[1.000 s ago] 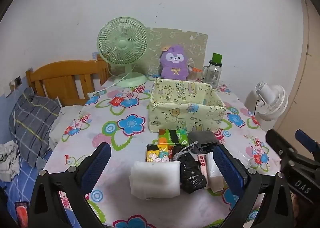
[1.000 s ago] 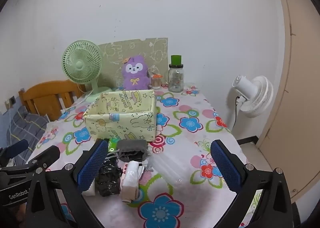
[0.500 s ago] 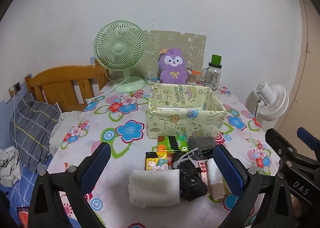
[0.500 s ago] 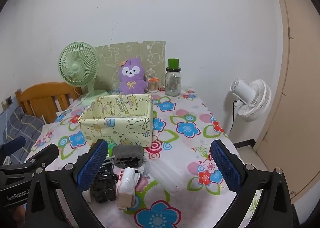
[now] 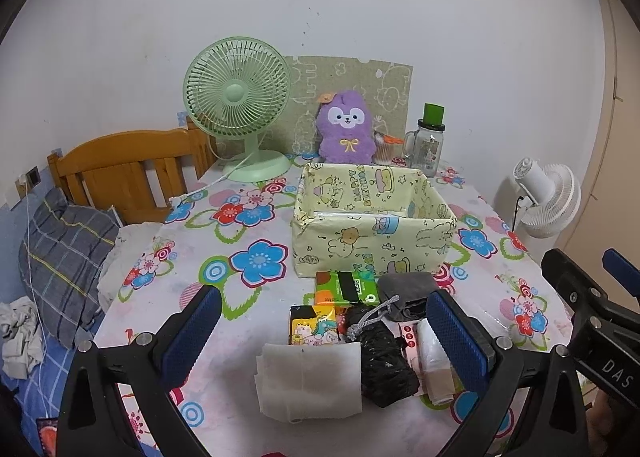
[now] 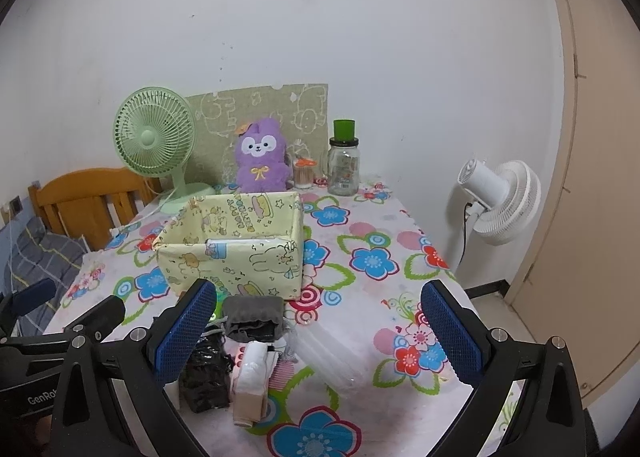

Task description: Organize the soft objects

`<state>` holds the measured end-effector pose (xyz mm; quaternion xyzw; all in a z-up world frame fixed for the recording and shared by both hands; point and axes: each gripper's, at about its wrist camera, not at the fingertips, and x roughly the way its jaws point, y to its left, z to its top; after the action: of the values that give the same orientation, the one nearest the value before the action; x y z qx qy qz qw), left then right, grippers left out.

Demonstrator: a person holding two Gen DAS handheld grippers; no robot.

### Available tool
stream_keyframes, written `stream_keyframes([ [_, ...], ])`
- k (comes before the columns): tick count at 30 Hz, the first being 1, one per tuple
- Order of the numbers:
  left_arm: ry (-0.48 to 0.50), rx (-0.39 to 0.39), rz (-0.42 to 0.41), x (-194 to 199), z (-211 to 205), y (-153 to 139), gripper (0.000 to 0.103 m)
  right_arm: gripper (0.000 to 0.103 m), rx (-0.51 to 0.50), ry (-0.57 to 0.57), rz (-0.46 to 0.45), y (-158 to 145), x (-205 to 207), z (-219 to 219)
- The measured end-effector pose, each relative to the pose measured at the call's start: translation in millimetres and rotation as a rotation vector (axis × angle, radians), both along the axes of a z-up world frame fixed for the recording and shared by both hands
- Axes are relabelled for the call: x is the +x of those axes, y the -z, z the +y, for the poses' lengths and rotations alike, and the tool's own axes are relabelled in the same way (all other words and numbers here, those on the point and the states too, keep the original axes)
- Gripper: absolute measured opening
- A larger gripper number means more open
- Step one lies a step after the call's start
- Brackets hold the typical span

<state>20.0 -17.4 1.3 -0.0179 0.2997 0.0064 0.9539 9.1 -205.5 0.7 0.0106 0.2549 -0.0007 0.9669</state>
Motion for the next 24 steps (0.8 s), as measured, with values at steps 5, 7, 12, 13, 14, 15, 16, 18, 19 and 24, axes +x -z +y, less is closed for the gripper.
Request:
stream_keyframes([
  [5,0.006,-0.007,-0.004,-0.3,-0.2,-2.2,0.103,0.103,0.001,0.008,0.001,0.3,1.0,-0.4],
  [7,0.005,-0.008,-0.005,-0.1,0.1,-2.7,0.103,0.103,0.003,0.007,0.000,-0.4,1.3,0.1],
  [12,0.010,-0.004,-0.002,-0.5,-0.4,-2.4,0.103,0.103,0.013,0.006,-0.002,-1.2,0.2,-0.4],
  [13,0.012,-0.002,-0.001,-0.7,-0.7,-2.4,0.103,0.103,0.015,0.006,-0.002,-1.7,0.3,-0.8],
  [14,0.012,0.000,0.000,-0.8,-1.0,-2.0,0.103,0.103,0.016,0.008,-0.002,-1.8,0.4,-0.9],
  [15,0.012,0.002,0.001,-1.0,-1.4,-2.2,0.103,0.103,0.015,0.009,-0.001,-2.1,0.0,-0.6],
  [16,0.011,0.003,-0.001,-1.2,-1.5,-2.6,0.103,0.103,0.015,0.010,0.000,-2.3,0.0,-0.5],
  [18,0.011,0.002,-0.005,-2.1,-1.7,-3.2,0.103,0.103,0.015,0.009,0.000,-2.9,0.0,-0.4],
  [19,0.011,0.002,-0.007,-2.4,-1.9,-3.6,0.103,0.103,0.014,0.008,-0.002,-3.2,-0.3,0.0],
  [24,0.010,0.004,-0.009,-2.2,-1.7,-3.8,0.103,0.103,0.012,0.010,-0.009,-4.0,-1.5,-1.1],
])
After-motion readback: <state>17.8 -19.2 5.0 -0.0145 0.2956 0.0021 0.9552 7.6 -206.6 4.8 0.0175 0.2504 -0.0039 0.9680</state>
